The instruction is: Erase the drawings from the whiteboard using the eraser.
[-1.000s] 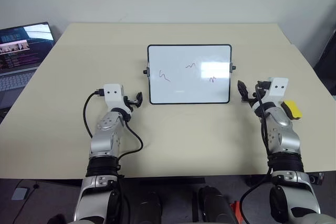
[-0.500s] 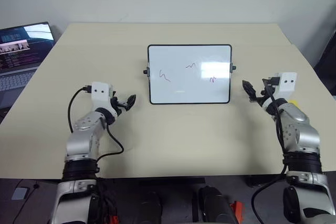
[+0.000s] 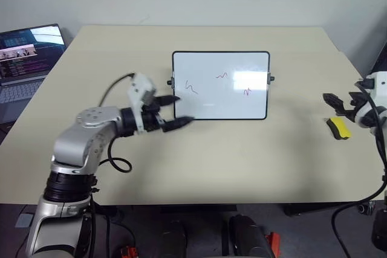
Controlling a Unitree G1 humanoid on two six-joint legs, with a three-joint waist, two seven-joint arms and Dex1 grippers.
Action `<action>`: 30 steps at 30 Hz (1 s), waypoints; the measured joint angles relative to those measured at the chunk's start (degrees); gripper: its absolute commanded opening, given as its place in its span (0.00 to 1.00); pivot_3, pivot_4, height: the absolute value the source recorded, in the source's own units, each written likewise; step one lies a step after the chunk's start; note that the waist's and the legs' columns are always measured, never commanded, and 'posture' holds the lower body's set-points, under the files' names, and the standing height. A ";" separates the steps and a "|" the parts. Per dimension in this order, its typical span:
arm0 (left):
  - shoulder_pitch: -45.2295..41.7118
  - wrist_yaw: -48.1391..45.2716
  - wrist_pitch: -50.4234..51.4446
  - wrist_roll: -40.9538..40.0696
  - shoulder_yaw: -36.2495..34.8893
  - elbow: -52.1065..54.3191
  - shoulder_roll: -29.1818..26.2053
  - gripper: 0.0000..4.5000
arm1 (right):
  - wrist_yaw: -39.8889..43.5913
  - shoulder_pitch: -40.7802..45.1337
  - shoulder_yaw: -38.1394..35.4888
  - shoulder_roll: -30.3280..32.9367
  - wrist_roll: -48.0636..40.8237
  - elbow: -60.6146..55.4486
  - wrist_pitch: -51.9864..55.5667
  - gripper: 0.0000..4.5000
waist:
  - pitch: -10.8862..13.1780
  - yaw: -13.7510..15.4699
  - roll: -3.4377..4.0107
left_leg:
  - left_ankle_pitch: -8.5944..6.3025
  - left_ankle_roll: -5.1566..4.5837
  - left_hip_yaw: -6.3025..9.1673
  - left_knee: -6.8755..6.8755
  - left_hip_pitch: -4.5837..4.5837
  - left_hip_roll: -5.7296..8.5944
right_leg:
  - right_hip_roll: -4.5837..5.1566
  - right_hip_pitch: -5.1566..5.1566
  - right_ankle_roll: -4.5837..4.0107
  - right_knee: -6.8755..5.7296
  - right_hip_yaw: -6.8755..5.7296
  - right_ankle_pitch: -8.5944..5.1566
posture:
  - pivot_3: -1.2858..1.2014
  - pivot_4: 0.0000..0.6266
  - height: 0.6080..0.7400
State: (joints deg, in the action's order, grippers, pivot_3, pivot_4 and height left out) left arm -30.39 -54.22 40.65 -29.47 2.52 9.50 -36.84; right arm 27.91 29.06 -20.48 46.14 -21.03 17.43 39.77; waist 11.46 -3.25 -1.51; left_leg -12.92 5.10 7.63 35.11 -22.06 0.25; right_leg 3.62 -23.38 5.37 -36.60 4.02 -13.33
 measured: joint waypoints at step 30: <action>-0.05 -2.14 2.57 -0.60 1.99 0.14 -0.04 1.00 | 6.95 -0.85 3.20 -0.25 4.15 14.25 -3.09 0.39 | 0.02 -1.12 0.01 | 0.00 0.00 -0.04 0.00 0.02 0.00 | 0.00 0.00 0.01 -0.02 0.04 -0.01 | 0.52 0.24 1.00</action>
State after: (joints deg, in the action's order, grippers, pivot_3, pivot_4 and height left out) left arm -30.44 -56.36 43.23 -30.07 4.52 9.65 -36.88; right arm 34.86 28.20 -17.28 45.88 -16.88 31.68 36.68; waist 11.48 -4.37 -1.50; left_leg -12.92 5.10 7.59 35.11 -22.04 0.25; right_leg 3.62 -23.38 5.37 -36.62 4.05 -13.34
